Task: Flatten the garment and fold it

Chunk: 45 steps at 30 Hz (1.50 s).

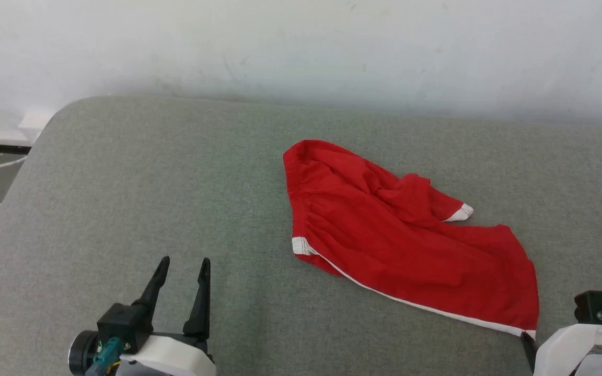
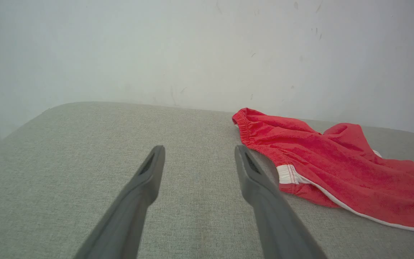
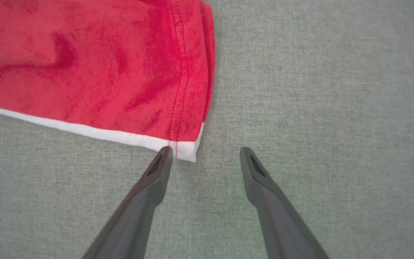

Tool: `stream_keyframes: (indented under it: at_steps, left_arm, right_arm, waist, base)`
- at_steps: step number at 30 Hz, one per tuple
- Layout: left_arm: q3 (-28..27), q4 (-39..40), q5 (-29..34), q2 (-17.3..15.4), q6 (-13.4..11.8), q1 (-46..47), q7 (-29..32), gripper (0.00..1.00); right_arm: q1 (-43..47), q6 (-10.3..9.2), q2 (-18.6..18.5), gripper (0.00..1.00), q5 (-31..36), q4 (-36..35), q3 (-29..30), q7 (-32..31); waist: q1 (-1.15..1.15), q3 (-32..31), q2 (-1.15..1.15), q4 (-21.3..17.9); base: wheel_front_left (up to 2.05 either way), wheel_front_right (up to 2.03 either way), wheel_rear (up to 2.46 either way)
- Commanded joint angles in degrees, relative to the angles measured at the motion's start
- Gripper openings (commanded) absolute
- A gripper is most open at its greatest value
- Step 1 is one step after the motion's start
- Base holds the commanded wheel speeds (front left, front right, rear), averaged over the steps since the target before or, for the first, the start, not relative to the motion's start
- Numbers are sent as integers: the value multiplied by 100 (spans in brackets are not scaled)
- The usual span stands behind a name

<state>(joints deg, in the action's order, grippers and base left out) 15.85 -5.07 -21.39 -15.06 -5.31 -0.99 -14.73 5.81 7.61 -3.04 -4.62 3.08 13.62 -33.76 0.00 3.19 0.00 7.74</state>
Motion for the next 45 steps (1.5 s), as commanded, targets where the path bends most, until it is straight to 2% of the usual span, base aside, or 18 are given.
stream_keyframes:
  at_steps: [1,9,19,20,21,22,28,32,34,39,45]
  left_arm:
    - [-27,-18,51,27,34,69,-27,100]
    - [-137,-18,158,97,127,93,-27,100]
    - [-162,-58,249,135,217,120,-27,100]
    - [-158,-65,255,140,224,127,-27,100]
    - [-155,-74,258,145,232,133,-27,100]
    - [-154,-84,260,149,239,138,-27,100]
    - [-149,-200,252,160,275,95,-27,100]
    - [-112,-262,209,156,329,47,-8,100]
    - [-24,-275,132,178,441,58,106,100]
    - [399,-436,-180,228,927,232,854,100]
    - [758,-922,-479,308,1146,804,1662,100]
  right_arm:
    - [-53,-12,14,100,-49,49,7,6]
    - [-90,-12,15,100,-174,362,-311,118]
    - [-276,-12,16,100,-137,703,-391,407]
    - [-293,-12,16,84,-124,736,-395,432]
    - [-310,-12,16,29,-116,766,-406,451]
    - [-326,-12,16,0,-110,793,-423,473]
    - [-309,-12,16,0,-76,882,-436,647]
    - [-221,-12,16,0,-13,698,-293,774]
    - [-170,-12,16,0,6,527,-247,766]
    - [-75,-12,16,0,-91,65,-249,603]
    - [-41,-12,16,0,-145,-271,-323,507]
  waist:
    - [0,28,0,19]
    - [0,94,0,1]
    - [0,186,0,-13]
    - [0,196,0,-12]
    - [0,205,0,-13]
    - [0,210,0,-17]
    - [0,50,0,-116]
    - [0,-99,0,-268]
    - [0,-109,0,-355]
    - [0,-14,0,-570]
    - [0,195,0,-719]
  base:
    - [0,0,0]
    - [0,0,0]
    - [0,0,0]
    - [0,0,0]
    - [0,0,0]
    - [0,0,0]
    - [0,0,0]
    - [0,0,0]
    - [0,0,0]
    - [0,0,0]
    - [0,0,0]
